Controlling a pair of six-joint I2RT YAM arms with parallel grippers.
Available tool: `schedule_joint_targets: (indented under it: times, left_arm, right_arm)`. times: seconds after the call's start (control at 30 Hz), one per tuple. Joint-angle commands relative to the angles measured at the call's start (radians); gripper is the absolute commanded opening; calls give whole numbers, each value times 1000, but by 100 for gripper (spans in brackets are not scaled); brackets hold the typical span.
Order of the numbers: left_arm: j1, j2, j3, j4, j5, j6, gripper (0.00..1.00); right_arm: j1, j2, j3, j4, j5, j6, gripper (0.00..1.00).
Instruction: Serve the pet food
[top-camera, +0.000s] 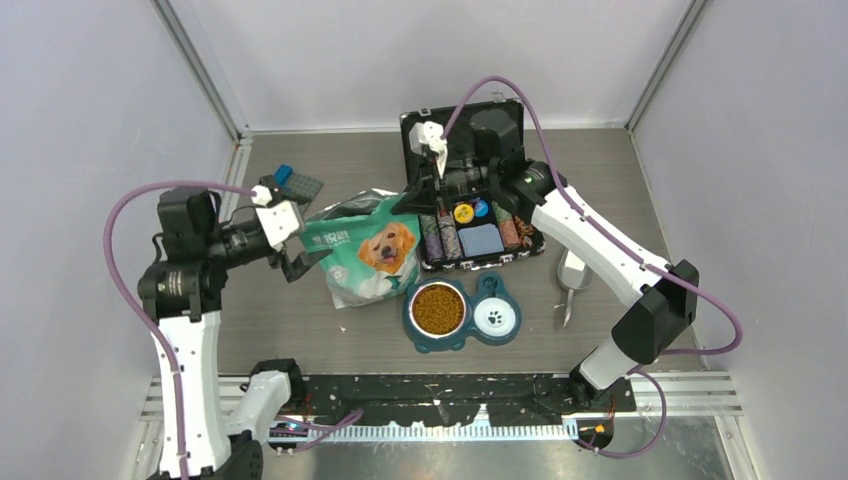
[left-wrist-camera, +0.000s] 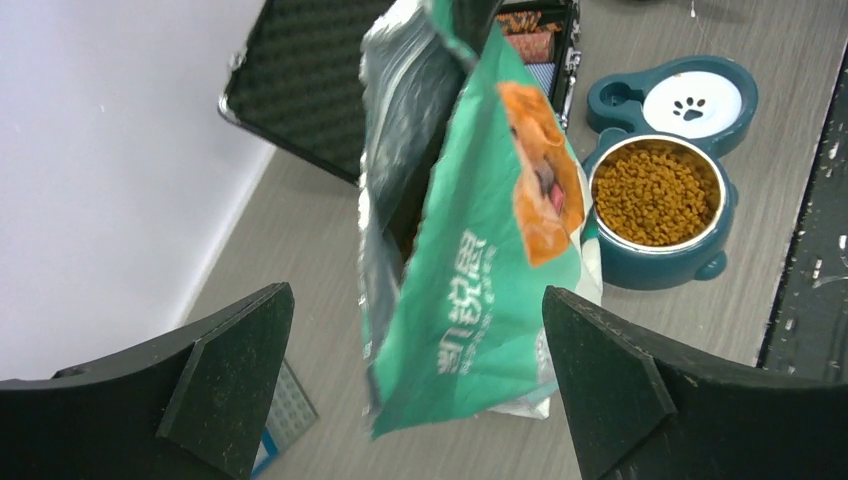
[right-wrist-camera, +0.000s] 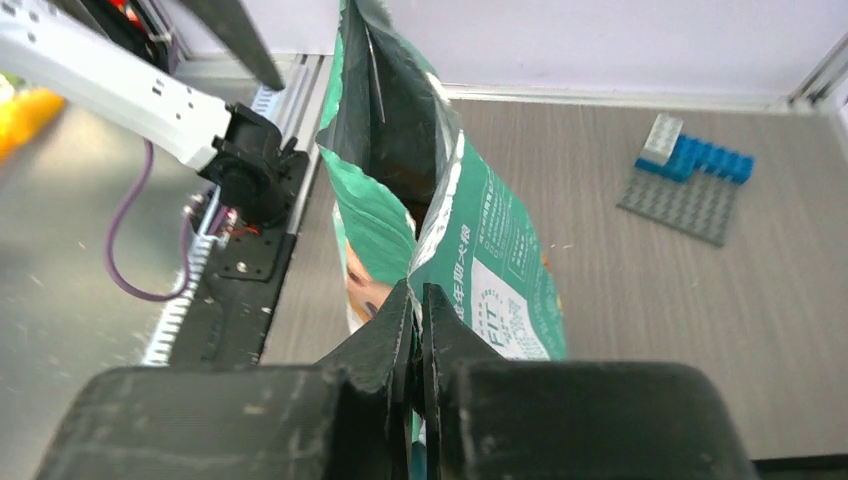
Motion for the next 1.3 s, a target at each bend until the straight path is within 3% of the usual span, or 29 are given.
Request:
schedule_joint_targets:
  times: [0.0, 0.17, 0.37, 0.57, 0.9, 0.97, 1.0, 1.1, 1.17, 1.2, 1.27]
  left_arm:
    - [-122, -86, -98, 310, -82, -152, 99]
    - [-281, -29, -110, 421, -251, -205, 99]
    - [-293, 176, 62, 380, -238, -255, 99]
    - [-327, 289, 152, 234, -162, -140, 99]
    - [-430, 304, 124, 106, -256, -45, 96]
    - [-436, 301, 111, 111, -281, -45, 89]
    - [-440, 302, 109, 111, -300, -48, 80]
    - [-444, 315, 116, 92, -352, -52, 40]
    - [-444, 316, 119, 89, -379, -57, 7]
    - [-444, 312, 117, 96, -392, -63, 0]
    - [-444, 302, 108, 110, -409, -65, 0]
  right_arm:
    - [2, -61, 53, 246, 59, 382, 5]
    - [0, -90, 11, 313, 113, 456, 5]
    - [-1, -112, -26, 325, 56, 409, 5]
    - [-1, -114, -30, 323, 87, 388, 5]
    - [-1, -137, -21, 305, 302, 406, 5]
    - [-1, -145, -26, 312, 305, 418, 5]
    - [-1, -149, -29, 322, 293, 424, 5]
    - [-2, -165, -43, 342, 280, 437, 5]
    - [-4, -172, -53, 353, 278, 442, 5]
    - [-5, -175, -57, 357, 270, 442, 5]
    - [-7, -178, -68, 365, 259, 444, 5]
